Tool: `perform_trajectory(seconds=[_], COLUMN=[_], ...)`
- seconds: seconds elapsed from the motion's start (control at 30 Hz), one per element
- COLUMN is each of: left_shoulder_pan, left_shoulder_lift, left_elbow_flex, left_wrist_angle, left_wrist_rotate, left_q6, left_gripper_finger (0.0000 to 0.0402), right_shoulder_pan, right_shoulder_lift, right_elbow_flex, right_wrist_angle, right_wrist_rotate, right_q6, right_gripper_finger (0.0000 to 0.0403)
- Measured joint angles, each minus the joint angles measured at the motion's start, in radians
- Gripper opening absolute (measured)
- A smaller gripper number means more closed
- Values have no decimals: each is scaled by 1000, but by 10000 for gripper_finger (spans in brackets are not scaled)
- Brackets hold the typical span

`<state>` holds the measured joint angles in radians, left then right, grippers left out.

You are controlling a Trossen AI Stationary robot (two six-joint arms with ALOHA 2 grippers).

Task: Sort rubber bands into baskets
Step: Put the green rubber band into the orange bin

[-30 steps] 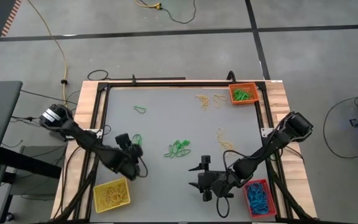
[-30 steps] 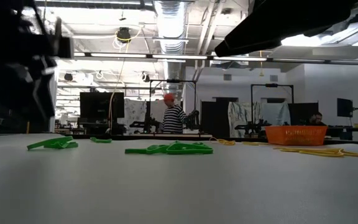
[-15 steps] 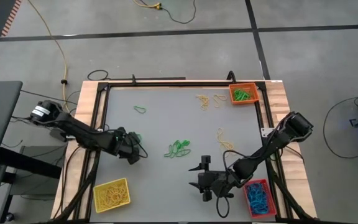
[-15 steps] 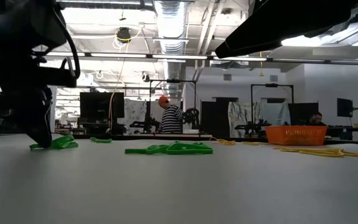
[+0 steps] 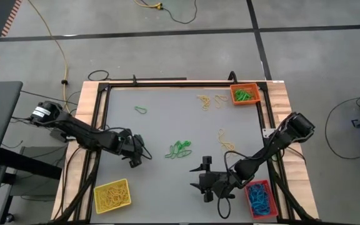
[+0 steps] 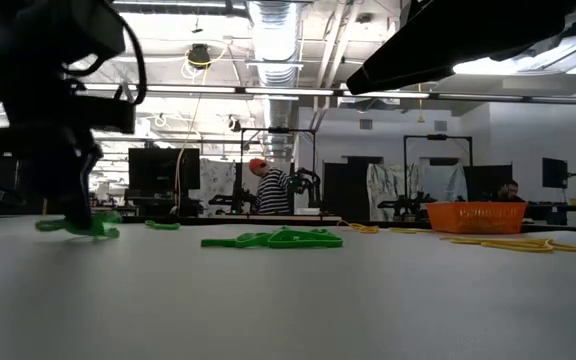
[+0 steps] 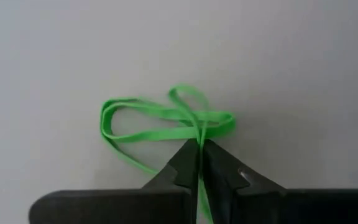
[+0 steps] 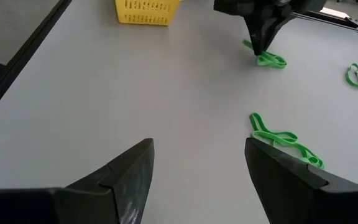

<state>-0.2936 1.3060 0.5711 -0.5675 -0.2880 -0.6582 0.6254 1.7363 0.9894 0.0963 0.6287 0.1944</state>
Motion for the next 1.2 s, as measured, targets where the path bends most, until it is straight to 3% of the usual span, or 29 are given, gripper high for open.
perform_trajectory(seconds=[0.47,0.7,0.83,1.0,1.2], left_shoulder_pan=[-99,-76,-66,-66,-66], left_shoulder_lift=[0,15,66,83,84], left_elbow_flex=[224,228,227,228,228], left_wrist_angle=[62,-27,-34,-41,91], left_wrist_rotate=[-34,-69,95,-75,40], left_q6=[147,158,213,171,265], left_gripper_finger=[0,0,0,0,0], right_shoulder_pan=[-12,-43,-47,-56,-64], right_shoulder_lift=[0,10,25,52,53], right_elbow_flex=[0,0,0,0,0], right_wrist_angle=[13,21,24,35,67], right_wrist_rotate=[2,2,0,-2,-22], right_q6=[0,8,10,15,3], right_gripper_finger=[282,282,282,282,282])
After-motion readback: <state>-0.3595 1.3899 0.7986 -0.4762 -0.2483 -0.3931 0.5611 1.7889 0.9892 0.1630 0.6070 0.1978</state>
